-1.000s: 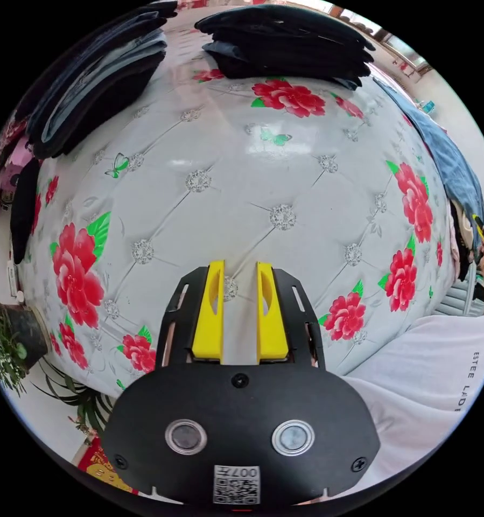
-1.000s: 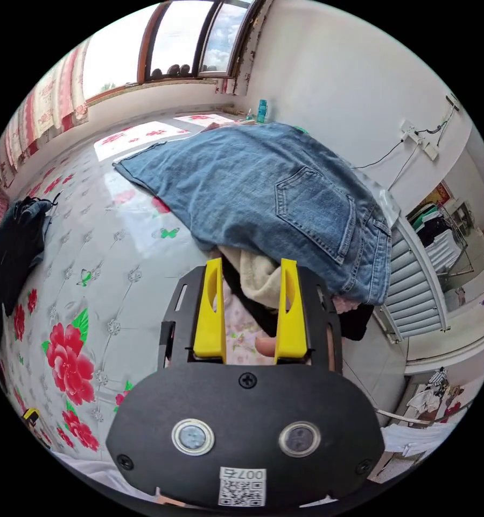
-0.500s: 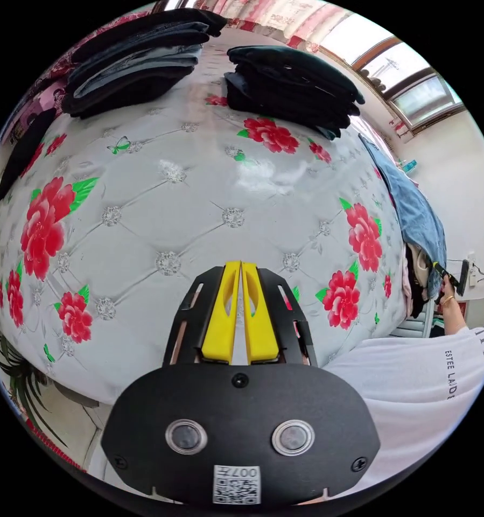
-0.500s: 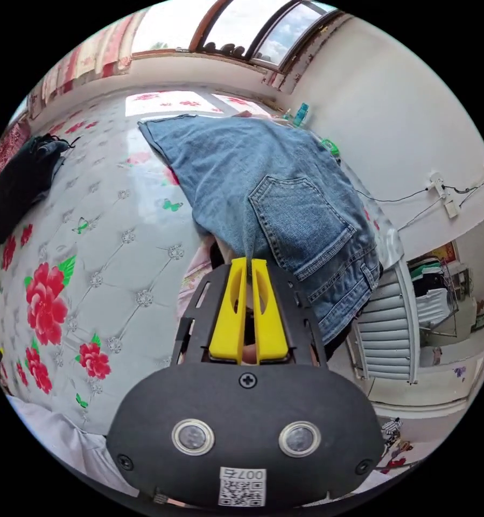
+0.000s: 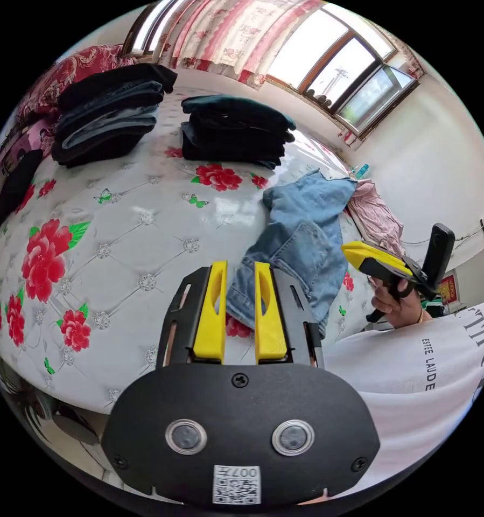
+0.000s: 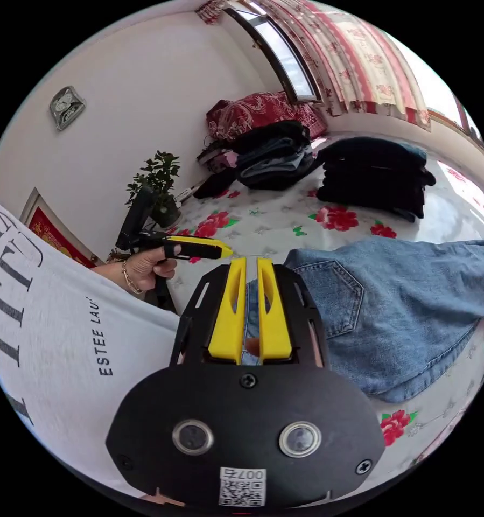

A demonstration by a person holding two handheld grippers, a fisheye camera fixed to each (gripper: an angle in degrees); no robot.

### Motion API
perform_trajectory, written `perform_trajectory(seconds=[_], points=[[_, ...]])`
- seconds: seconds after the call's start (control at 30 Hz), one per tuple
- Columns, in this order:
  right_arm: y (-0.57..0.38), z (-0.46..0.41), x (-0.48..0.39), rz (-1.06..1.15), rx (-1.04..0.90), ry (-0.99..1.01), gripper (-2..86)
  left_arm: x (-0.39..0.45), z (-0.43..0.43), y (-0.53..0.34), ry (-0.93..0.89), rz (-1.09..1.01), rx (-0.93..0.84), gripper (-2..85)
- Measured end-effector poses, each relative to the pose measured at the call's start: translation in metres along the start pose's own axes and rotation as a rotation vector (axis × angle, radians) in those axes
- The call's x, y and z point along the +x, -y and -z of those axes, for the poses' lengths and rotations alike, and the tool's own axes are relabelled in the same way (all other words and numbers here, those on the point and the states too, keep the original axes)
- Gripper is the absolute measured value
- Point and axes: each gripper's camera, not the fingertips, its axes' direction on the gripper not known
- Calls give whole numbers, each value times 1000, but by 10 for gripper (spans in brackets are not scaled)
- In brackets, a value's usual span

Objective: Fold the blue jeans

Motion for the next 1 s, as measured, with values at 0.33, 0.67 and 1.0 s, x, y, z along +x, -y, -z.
perform_trajectory(seconds=[0.33, 0.67, 1.0], points=[[-85, 51, 51, -295, -59, -205, 48, 112, -61, -11, -7, -481, -266, 120], [-159, 139, 87, -576, 102, -329, 79, 28, 60, 48, -267, -339, -110, -2], [-189, 170, 232, -1054, 546, 35, 125, -140, 380, 21, -541, -324, 425, -8]])
